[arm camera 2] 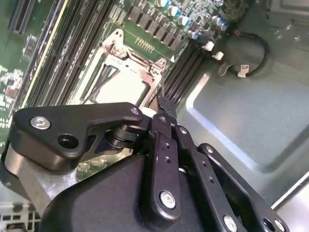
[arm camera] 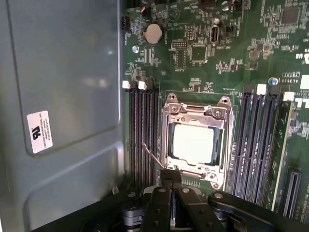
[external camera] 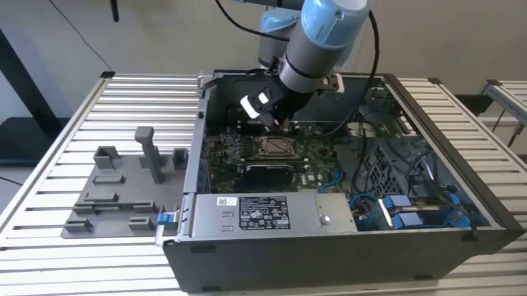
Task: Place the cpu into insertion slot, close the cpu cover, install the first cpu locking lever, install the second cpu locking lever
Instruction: 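Install the first cpu locking lever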
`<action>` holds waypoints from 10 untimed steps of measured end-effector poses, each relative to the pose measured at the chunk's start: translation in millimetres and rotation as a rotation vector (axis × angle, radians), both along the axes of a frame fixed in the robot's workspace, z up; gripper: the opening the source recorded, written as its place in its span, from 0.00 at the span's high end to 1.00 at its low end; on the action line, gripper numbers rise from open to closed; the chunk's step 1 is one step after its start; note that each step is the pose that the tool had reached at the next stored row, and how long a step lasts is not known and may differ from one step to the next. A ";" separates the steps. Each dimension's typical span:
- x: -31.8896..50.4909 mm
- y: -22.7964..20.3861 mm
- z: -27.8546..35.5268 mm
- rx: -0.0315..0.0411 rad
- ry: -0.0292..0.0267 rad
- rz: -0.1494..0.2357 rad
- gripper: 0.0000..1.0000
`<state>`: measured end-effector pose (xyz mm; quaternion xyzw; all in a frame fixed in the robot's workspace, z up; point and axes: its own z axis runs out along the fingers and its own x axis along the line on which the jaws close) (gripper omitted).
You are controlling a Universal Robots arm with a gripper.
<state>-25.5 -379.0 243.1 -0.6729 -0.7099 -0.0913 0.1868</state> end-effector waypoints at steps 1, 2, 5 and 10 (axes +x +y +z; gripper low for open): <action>0.0 0.0 2.0 -0.0001 -0.0003 0.005 0.89; 0.0 0.1 5.2 0.0001 -0.0004 0.010 0.89; -0.2 0.5 16.5 0.0002 -0.0004 0.023 0.89; -0.2 1.4 27.4 0.0001 -0.0004 0.073 0.89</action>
